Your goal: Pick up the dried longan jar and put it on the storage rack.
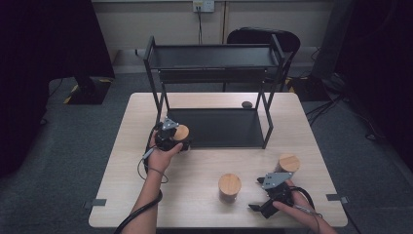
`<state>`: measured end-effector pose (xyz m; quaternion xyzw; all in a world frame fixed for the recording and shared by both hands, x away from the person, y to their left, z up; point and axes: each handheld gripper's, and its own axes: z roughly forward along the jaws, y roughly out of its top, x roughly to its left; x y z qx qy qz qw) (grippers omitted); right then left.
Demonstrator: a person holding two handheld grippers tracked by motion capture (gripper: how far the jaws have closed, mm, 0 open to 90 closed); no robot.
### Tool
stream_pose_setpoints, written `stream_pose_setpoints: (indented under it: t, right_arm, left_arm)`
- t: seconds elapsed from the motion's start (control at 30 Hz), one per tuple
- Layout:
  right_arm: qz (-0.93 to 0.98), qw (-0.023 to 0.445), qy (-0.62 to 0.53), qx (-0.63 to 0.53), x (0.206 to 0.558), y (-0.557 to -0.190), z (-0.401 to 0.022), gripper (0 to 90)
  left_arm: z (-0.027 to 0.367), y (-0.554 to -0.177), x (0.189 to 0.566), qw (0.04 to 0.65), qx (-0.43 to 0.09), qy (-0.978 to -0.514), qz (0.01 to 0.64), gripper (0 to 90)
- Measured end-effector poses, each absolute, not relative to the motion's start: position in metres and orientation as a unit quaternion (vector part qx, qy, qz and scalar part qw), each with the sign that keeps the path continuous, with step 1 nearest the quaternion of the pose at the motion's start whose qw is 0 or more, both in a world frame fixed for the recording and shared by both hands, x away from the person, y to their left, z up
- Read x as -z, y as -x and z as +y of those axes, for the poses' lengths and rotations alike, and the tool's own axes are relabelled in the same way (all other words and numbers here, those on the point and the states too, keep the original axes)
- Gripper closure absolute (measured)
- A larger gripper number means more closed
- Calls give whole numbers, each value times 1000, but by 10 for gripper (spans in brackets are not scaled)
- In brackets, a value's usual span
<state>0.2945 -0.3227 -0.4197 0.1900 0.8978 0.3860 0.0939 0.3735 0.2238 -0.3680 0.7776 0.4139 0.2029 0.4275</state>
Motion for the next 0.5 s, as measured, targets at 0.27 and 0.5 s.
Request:
stream_pose_setpoints:
  t: [0.27, 0.5]
  right_arm:
    - [898, 94, -190, -386, 420, -294, -323, 0]
    - [898, 94, -190, -386, 420, -294, -323, 0]
  left_arm:
    - [218, -380, 367, 425, -206, -775, 421, 256]
    - [214, -387, 364, 420, -208, -775, 423, 256]
